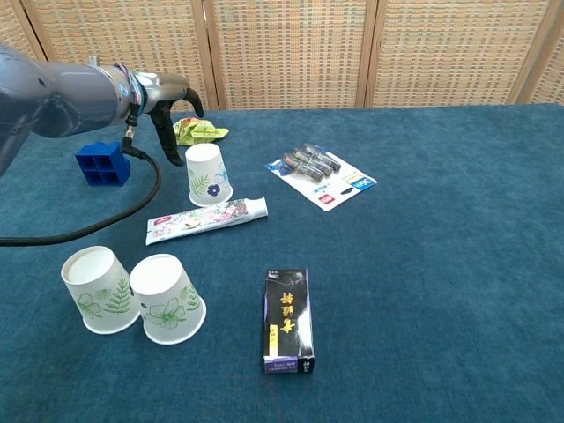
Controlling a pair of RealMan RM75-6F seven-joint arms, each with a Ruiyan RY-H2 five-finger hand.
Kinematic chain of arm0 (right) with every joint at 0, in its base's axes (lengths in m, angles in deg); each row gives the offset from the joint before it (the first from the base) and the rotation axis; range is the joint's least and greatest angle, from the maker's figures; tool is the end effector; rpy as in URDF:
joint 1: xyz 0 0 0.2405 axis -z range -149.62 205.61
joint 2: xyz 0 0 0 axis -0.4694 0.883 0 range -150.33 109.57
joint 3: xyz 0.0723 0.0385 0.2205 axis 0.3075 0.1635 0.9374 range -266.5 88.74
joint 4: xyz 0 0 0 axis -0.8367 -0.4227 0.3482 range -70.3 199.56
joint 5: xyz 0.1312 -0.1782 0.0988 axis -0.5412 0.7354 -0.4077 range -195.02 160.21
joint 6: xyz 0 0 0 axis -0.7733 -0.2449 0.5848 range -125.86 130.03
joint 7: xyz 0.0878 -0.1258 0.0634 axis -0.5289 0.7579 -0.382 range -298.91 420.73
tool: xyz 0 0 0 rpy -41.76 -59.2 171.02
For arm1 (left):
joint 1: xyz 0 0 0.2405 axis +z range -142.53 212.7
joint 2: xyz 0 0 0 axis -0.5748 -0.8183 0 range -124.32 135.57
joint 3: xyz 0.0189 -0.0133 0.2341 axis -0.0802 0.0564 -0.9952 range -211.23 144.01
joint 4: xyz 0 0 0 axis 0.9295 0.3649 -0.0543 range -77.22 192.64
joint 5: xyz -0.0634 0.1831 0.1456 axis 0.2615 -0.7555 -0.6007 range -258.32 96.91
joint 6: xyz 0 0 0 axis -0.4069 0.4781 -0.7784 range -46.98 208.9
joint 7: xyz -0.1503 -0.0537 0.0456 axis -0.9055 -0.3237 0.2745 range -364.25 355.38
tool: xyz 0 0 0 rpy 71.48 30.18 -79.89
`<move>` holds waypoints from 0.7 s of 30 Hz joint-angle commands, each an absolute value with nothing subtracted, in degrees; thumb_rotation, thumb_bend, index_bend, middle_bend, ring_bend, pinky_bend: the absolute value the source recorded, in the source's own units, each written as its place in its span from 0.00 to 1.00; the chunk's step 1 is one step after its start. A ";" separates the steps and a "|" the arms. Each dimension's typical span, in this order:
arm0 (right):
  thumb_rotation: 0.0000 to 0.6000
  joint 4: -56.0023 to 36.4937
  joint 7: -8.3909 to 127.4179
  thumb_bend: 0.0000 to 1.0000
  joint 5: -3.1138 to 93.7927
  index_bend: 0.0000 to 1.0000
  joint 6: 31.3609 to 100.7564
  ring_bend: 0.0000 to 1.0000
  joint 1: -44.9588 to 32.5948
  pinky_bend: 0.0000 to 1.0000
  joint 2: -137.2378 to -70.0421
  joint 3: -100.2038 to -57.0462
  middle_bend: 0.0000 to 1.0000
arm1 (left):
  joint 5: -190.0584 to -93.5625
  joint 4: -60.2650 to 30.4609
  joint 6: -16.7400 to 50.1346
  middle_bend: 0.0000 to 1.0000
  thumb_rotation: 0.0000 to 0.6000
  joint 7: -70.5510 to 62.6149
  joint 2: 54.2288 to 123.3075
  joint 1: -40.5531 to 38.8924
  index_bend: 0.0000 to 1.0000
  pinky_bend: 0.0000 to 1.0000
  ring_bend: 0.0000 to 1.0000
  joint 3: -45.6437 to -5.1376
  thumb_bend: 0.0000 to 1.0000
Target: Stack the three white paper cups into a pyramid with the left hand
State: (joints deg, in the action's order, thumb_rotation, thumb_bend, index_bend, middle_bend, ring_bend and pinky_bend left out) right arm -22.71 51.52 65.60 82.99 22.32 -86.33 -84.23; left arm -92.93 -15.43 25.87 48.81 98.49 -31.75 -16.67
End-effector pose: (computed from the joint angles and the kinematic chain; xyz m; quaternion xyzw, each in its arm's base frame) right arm -0.3277 -0.2173 0.1183 0.5604 -0.4393 0.4066 0.5724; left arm -0.0742 0.4541 -0.0457 -0.7025 -0.3938 -0.2200 0.5504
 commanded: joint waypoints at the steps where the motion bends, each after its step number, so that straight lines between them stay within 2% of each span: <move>1: 1.00 -22.64 51.32 0.09 65.62 0.00 82.97 0.00 22.31 0.00 -86.29 -84.22 0.00 | -91.63 -13.59 26.69 0.00 1.00 49.88 100.03 -32.86 0.18 0.00 0.00 -16.65 0.20; 16: 1.00 -21.86 49.65 0.09 64.90 0.00 82.43 0.00 22.27 0.00 -86.04 -83.93 0.00 | -88.91 -6.63 29.09 0.00 1.00 52.14 104.64 -35.03 0.28 0.00 0.00 -16.93 0.20; 21: 1.00 -21.63 49.39 0.09 64.50 0.00 82.41 0.00 22.30 0.00 -86.02 -83.70 0.00 | -88.74 -4.50 30.03 0.00 1.00 52.48 105.89 -35.35 0.37 0.00 0.00 -17.08 0.20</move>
State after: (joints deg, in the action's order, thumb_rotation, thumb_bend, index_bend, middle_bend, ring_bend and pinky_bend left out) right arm -21.64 49.41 64.52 82.41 22.29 -86.02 -83.71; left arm -88.79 -4.92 29.81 52.33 105.58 -35.24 -17.01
